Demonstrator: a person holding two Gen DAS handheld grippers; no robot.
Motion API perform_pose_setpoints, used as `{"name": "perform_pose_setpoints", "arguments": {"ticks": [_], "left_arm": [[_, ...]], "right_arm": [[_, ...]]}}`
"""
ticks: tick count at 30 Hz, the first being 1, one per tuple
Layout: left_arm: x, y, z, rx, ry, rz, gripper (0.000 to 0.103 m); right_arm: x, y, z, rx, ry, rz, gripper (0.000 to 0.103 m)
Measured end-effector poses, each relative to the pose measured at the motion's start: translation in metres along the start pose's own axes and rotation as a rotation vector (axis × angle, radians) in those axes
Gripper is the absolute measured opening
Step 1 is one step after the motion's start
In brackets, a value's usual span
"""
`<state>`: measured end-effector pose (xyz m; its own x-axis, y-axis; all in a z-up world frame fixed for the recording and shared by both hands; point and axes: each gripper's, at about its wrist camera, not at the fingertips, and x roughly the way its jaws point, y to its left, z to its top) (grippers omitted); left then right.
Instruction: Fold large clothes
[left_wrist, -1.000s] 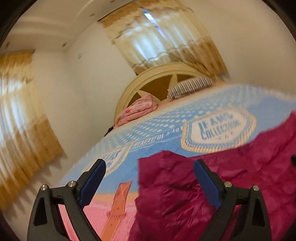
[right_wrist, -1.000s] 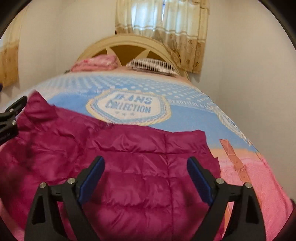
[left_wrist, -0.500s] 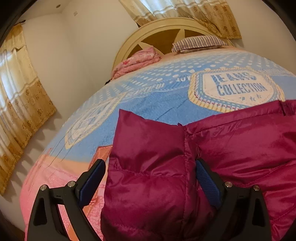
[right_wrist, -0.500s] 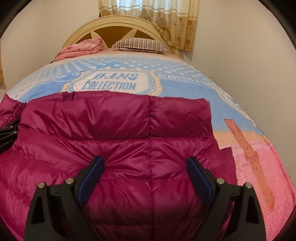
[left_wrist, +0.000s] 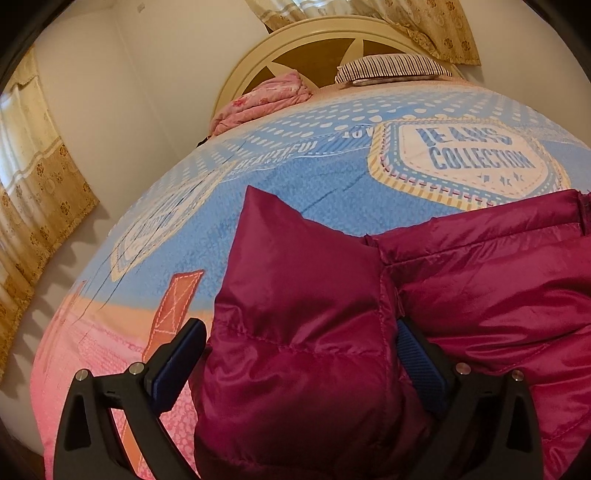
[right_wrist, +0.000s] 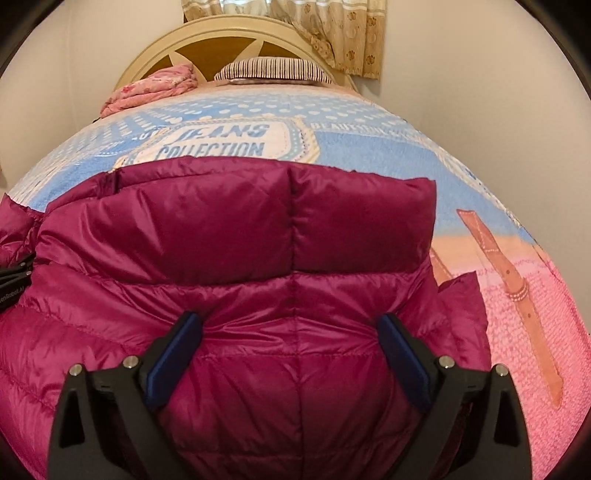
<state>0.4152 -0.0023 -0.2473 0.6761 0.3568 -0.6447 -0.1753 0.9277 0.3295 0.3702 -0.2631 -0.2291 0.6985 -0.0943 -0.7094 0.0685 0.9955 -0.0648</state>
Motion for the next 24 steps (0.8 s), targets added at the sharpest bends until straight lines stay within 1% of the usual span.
{"name": "perform_pose_setpoints", "arguments": {"ticks": [9, 11, 12, 13, 14, 15, 16, 17, 18, 19, 21, 22, 23, 24], "left_arm": [[0.002, -0.001, 0.001, 0.012, 0.013, 0.007, 0.102], [-0.003, 0.000, 0.005, 0.028, 0.016, 0.013, 0.102], [-0.009, 0.005, 0.008, 0.019, 0.015, 0.019, 0.102], [-0.016, 0.011, 0.010, 0.000, 0.004, 0.016, 0.102], [-0.030, 0.021, 0.013, -0.037, -0.030, 0.001, 0.102], [-0.042, 0.029, 0.016, -0.062, -0.071, 0.002, 0.102], [-0.050, 0.033, 0.020, -0.072, -0.104, 0.012, 0.102], [-0.057, 0.036, 0.023, -0.075, -0.138, 0.027, 0.102], [-0.060, 0.036, 0.027, -0.067, -0.165, 0.042, 0.102], [-0.057, 0.034, 0.031, -0.053, -0.168, 0.056, 0.102], [-0.041, 0.030, 0.035, -0.040, -0.136, 0.064, 0.102], [-0.029, 0.027, 0.036, -0.033, -0.104, 0.071, 0.102], [-0.018, 0.024, 0.035, -0.024, -0.079, 0.082, 0.102], [-0.011, 0.021, 0.033, -0.018, -0.062, 0.090, 0.102]], "right_arm": [[0.007, -0.003, 0.002, 0.018, 0.033, 0.011, 0.099], [0.007, -0.003, 0.005, 0.016, 0.047, 0.011, 0.099], [0.006, -0.002, 0.007, 0.012, 0.056, 0.008, 0.099], [-0.001, -0.001, 0.010, 0.001, 0.063, -0.002, 0.098], [-0.015, 0.001, 0.015, -0.009, 0.032, -0.013, 0.097], [-0.025, 0.002, 0.017, -0.012, 0.000, -0.014, 0.098], [-0.040, 0.005, 0.022, -0.014, -0.045, -0.019, 0.100], [-0.046, 0.007, 0.026, -0.011, -0.066, -0.023, 0.101], [-0.051, 0.011, 0.033, -0.011, -0.085, -0.009, 0.101], [-0.050, 0.012, 0.038, -0.011, -0.091, 0.001, 0.101], [-0.034, 0.012, 0.050, 0.006, -0.092, -0.036, 0.101], [-0.025, 0.010, 0.052, 0.023, -0.081, -0.039, 0.101], [-0.015, 0.009, 0.054, 0.037, -0.069, -0.024, 0.097], [-0.003, 0.007, 0.054, 0.040, -0.048, -0.025, 0.096]]}}
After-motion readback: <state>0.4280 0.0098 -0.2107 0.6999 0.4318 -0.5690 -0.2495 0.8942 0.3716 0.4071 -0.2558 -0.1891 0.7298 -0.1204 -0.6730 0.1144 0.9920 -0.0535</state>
